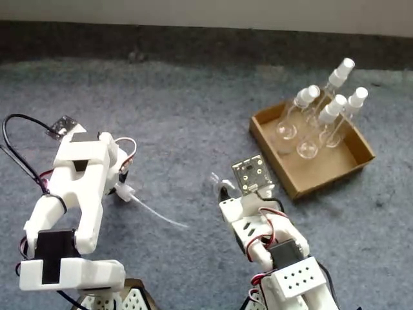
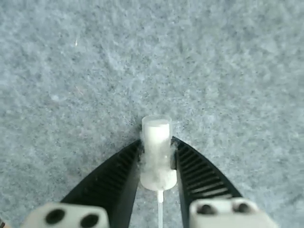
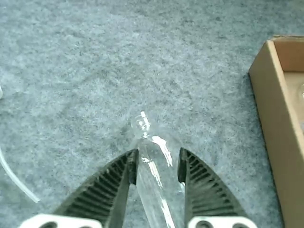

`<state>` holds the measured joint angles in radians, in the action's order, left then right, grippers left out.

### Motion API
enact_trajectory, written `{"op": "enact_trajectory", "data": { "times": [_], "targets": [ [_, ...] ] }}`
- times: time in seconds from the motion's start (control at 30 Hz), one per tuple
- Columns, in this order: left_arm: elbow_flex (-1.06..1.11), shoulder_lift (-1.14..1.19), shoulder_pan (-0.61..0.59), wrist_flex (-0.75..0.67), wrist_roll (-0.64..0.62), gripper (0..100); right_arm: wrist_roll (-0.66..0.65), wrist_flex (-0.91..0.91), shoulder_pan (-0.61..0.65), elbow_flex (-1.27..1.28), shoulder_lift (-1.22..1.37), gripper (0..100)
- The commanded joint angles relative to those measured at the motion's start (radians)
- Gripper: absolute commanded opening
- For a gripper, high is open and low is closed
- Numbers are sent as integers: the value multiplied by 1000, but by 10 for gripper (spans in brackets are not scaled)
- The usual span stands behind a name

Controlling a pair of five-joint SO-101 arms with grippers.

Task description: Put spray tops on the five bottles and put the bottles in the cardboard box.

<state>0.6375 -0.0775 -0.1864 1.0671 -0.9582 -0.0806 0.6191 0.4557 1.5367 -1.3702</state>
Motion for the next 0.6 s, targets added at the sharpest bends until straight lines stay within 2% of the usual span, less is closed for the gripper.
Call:
{"op": "enact_trajectory", "data": {
  "times": [0.0, 0.17, 0.57],
  "targets": [
    [-5, -30, 15, -14, -5, 49, 2, -28, -10, -10, -12, 109],
    [-1, -30, 15, -55, 0, 49, 2, -28, -10, -10, -12, 109],
    [35, -30, 53, -31, 2, 53, 2, -28, -10, -10, -12, 109]
  ]
}}
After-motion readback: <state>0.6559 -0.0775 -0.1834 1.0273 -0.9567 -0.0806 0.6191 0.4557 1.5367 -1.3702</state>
